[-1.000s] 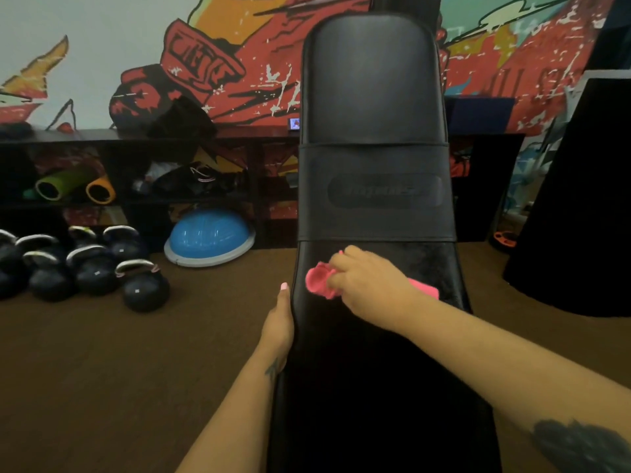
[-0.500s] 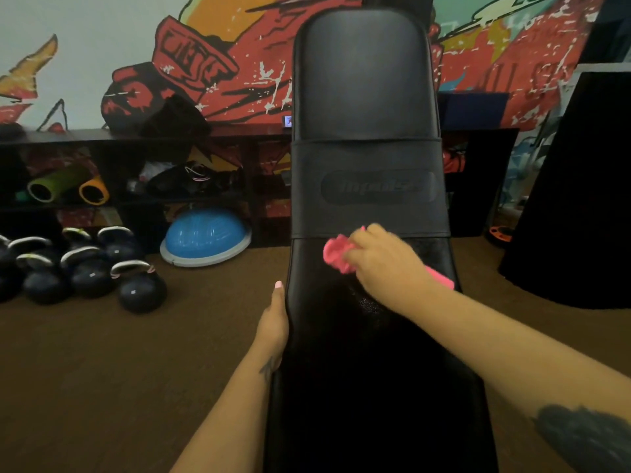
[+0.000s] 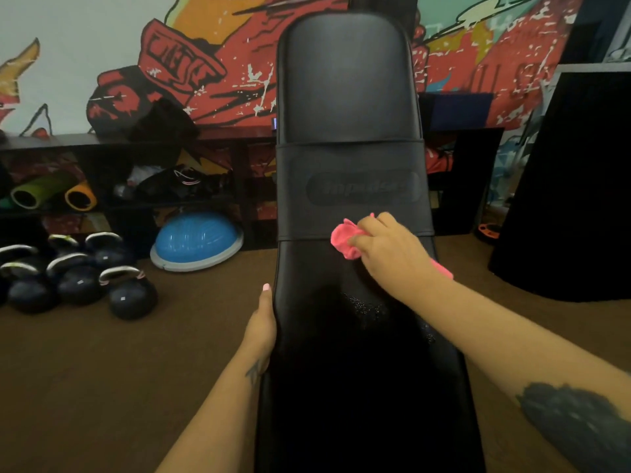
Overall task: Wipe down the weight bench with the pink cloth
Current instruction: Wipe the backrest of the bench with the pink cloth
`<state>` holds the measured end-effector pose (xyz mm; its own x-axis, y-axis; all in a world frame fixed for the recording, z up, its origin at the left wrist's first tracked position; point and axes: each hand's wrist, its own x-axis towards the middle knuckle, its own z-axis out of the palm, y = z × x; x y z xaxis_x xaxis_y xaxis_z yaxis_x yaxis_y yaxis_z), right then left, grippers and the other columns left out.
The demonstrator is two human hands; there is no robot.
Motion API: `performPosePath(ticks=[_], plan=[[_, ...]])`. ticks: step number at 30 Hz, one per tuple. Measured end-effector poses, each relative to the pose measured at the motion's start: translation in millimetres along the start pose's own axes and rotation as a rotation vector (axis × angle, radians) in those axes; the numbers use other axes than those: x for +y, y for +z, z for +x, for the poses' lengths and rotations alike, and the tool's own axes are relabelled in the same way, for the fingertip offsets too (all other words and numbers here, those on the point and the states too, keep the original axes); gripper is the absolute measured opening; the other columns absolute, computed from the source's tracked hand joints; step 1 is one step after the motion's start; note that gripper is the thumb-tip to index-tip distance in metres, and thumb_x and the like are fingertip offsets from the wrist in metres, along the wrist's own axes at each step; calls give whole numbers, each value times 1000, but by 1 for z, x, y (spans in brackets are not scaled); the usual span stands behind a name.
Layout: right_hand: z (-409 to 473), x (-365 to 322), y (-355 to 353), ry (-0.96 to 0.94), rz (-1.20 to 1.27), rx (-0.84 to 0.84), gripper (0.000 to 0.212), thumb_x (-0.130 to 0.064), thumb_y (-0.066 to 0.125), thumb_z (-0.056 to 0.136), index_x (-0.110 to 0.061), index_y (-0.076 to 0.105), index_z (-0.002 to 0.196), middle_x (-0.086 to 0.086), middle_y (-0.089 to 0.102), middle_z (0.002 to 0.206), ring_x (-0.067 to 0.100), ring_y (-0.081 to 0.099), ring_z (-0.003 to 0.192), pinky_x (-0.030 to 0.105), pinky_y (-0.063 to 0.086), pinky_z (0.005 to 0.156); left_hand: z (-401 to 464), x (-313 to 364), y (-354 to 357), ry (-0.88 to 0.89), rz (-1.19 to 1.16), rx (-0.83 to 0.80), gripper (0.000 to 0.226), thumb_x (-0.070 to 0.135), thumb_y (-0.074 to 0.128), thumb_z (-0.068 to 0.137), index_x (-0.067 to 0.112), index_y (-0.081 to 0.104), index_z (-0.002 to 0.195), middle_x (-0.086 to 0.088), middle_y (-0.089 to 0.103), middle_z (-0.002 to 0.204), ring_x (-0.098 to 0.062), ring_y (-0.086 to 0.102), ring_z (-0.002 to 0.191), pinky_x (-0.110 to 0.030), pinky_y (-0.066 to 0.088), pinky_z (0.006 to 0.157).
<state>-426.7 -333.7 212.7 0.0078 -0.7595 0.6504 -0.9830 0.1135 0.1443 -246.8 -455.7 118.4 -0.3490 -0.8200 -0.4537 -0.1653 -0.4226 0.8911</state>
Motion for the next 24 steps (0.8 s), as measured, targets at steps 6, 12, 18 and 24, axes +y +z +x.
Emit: performPosePath(ticks=[6, 12, 18, 24], plan=[[-33, -3, -1, -87, 32, -62, 26, -1, 77, 62, -13, 73, 85, 7, 65, 87, 28, 56, 75, 36, 53, 56, -1, 1, 0, 10, 15, 14, 69, 63, 29, 93, 9, 53, 130, -10, 61, 101, -27, 55, 98, -40, 38, 99], [-18, 29, -10, 12, -46, 68, 15, -1, 67, 69, -11, 72, 78, 8, 61, 80, 29, 50, 70, 34, 49, 56, -1, 1, 2, 9, 21, 33, 72, 64, 30, 92, 7, 52, 131, -13, 64, 110, -31, 56, 107, -43, 37, 105], [-50, 12, -12, -76, 46, -97, 30, -4, 80, 61, -18, 74, 87, 4, 65, 88, 25, 56, 73, 31, 51, 56, -6, 2, 1, -5, 51, 45, 74, 65, 29, 92, 6, 51, 131, -18, 59, 125, -34, 55, 114, -45, 37, 106], [-37, 44, -31, 59, -78, 30, 29, 2, 82, 52, -14, 73, 74, 6, 61, 73, 29, 55, 65, 27, 46, 53, -11, 3, 2, -9, 24, 43, 77, 70, 31, 87, 12, 52, 132, -17, 59, 126, -34, 55, 115, -49, 36, 107]])
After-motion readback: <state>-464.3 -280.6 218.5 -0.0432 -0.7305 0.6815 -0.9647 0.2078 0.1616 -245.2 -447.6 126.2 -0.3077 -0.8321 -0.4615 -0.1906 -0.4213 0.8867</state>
